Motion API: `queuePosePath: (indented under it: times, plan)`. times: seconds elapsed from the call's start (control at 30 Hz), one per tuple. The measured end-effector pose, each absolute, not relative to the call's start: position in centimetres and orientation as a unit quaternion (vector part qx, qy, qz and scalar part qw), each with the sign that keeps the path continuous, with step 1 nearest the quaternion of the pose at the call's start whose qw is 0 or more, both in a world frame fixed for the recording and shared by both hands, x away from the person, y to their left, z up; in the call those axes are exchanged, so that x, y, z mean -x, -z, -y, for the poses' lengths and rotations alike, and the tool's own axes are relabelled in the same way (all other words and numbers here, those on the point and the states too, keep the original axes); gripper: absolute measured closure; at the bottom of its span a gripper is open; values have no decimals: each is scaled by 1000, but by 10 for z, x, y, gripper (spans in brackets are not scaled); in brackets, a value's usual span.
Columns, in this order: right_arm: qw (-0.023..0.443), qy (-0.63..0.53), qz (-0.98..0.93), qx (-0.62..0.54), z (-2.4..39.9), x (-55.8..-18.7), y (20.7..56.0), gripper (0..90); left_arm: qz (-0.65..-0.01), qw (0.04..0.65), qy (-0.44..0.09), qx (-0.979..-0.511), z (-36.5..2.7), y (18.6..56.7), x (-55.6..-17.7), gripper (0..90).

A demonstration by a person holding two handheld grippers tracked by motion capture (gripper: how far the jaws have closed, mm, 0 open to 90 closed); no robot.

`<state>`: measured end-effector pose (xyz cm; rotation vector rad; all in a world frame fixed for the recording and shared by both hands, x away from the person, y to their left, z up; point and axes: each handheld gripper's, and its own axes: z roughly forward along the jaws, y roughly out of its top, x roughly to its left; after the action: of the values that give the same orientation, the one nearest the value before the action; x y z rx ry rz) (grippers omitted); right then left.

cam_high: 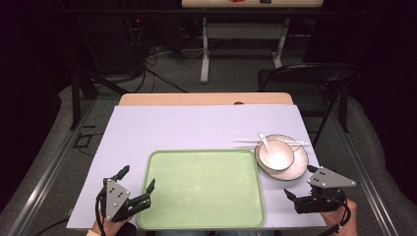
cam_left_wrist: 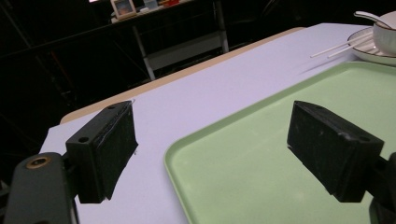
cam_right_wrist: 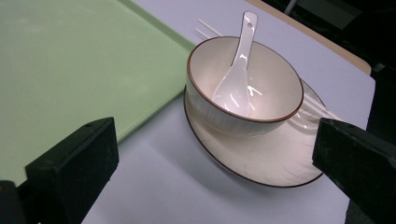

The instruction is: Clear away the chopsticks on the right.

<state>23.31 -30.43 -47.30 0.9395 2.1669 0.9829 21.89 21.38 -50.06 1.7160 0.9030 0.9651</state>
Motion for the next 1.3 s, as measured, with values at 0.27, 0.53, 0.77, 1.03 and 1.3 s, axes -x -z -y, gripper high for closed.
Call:
queuePosePath:
  times: [0.27,0.53,0.77,1.03,1.3]
  plan:
    - [280,-373,-813,-349,313,-255,444,0,-368,469,-391,-702,-213,500,-220,153]
    - [267,-370,-822,-341,313,-278,434,0,-366,468,-392,-703,-213,500,-218,153]
    - [254,-366,-827,-343,314,-297,431,0,-366,468,-393,-702,-213,500,-216,153]
    - [246,-353,-835,-343,320,-326,420,0,-369,469,-394,-699,-214,500,-216,154]
    - [244,-347,-839,-340,323,-338,415,0,-367,468,-394,-700,-214,500,-216,153]
